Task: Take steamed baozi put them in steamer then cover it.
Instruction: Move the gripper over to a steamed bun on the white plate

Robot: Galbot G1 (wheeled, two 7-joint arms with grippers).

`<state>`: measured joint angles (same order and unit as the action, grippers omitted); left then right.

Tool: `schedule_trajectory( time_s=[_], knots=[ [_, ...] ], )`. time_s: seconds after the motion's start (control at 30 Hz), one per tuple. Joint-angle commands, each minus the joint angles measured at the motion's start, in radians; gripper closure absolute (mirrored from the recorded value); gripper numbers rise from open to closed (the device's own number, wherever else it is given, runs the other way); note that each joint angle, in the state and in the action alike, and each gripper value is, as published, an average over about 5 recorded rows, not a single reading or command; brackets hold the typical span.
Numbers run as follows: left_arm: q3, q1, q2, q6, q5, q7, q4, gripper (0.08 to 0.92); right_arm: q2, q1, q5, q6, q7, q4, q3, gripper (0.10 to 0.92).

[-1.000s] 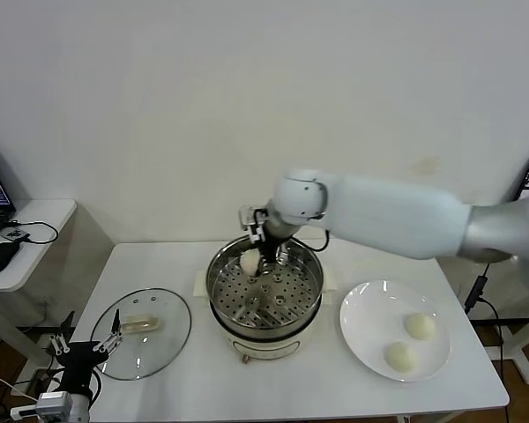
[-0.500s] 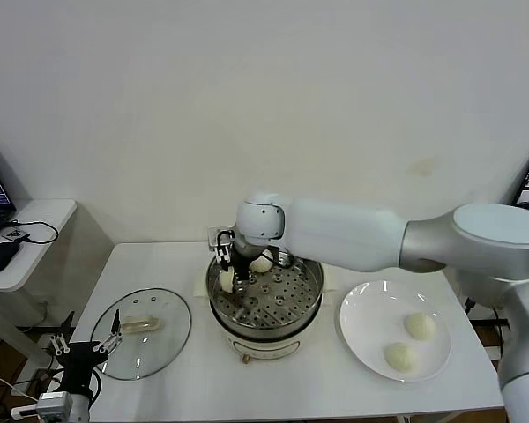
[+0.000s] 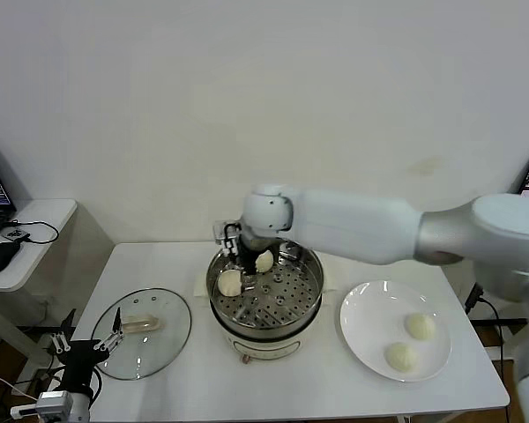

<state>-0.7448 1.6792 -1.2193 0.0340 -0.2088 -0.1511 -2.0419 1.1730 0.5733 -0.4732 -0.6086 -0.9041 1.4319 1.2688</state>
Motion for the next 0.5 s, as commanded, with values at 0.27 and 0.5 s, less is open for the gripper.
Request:
schedule_trajectory(
  time_s=[0.27, 0.5],
  knots=[
    [0.018, 0.002, 0.022, -0.006, 0.002, 0.001, -0.009, 0.177, -0.614, 0.210, 0.153, 0.139, -0.210, 0.390, 0.093, 0.202],
    [0.027, 0.012, 0.027, -0.009, 0.010, 0.002, -0.012, 0.177, -0.820, 0.093, 0.332, 0.212, -0.225, 0.476, 0.101, 0.203]
  ],
)
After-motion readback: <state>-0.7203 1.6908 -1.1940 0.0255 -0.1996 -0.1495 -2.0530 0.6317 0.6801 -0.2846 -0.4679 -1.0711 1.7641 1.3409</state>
